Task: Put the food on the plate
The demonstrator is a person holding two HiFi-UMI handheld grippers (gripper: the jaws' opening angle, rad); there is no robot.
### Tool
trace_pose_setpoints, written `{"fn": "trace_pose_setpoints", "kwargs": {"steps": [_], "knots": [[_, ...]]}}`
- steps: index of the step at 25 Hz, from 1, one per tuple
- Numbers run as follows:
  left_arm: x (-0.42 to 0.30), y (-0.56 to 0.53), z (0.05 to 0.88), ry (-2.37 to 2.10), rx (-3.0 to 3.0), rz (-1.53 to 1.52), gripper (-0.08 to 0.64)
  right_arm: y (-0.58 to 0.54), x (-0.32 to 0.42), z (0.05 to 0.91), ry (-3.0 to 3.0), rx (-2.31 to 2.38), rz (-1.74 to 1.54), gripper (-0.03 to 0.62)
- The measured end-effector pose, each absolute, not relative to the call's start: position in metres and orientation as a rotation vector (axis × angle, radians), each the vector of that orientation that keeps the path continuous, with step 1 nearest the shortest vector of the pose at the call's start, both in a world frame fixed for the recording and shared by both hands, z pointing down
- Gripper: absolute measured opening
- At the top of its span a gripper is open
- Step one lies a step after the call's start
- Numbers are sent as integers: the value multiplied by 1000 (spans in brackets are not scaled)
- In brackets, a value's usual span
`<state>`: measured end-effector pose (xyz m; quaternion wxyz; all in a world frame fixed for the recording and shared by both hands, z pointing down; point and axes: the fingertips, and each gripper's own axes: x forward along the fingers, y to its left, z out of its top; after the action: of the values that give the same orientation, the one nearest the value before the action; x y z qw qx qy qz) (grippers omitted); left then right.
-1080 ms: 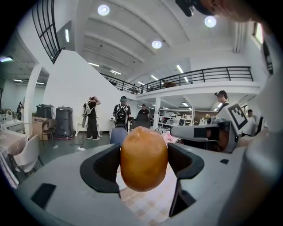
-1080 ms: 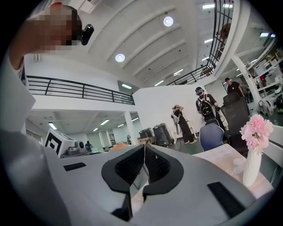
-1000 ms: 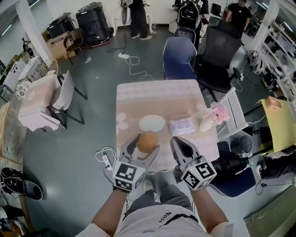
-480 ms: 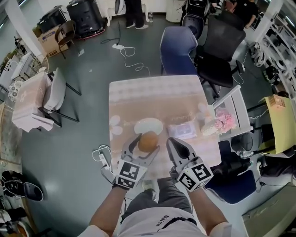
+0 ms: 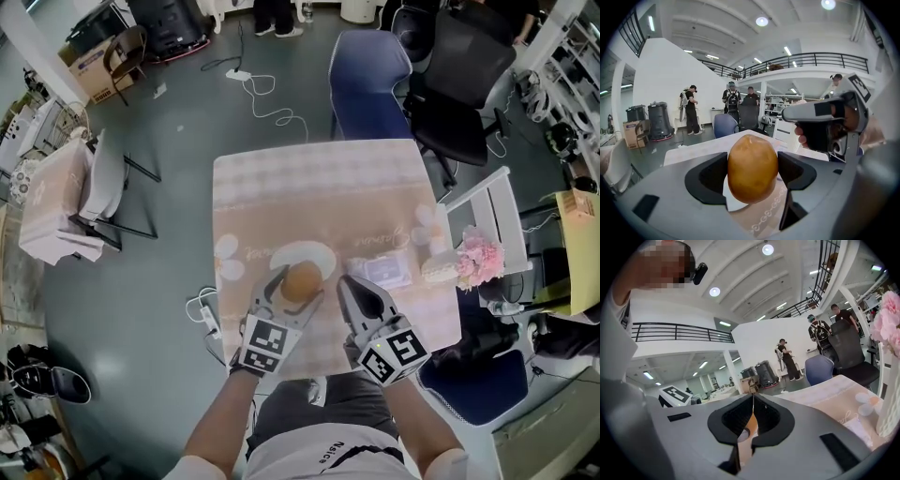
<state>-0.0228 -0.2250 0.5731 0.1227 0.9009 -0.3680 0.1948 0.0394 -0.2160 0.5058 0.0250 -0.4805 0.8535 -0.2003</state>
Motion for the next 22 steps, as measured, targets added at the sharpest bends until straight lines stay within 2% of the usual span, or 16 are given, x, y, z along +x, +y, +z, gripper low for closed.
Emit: {"fn": "trace_pose_setpoints", "kwargs": {"steps": [10,22], "knots": [[-6,-249,639,-1046,2626,668,337,-230,52,556,2613,-1509,-667,18],[-1,-268,686,-1041,2614,793,337,-239,58,577,2597,-1513,-680,18]]}}
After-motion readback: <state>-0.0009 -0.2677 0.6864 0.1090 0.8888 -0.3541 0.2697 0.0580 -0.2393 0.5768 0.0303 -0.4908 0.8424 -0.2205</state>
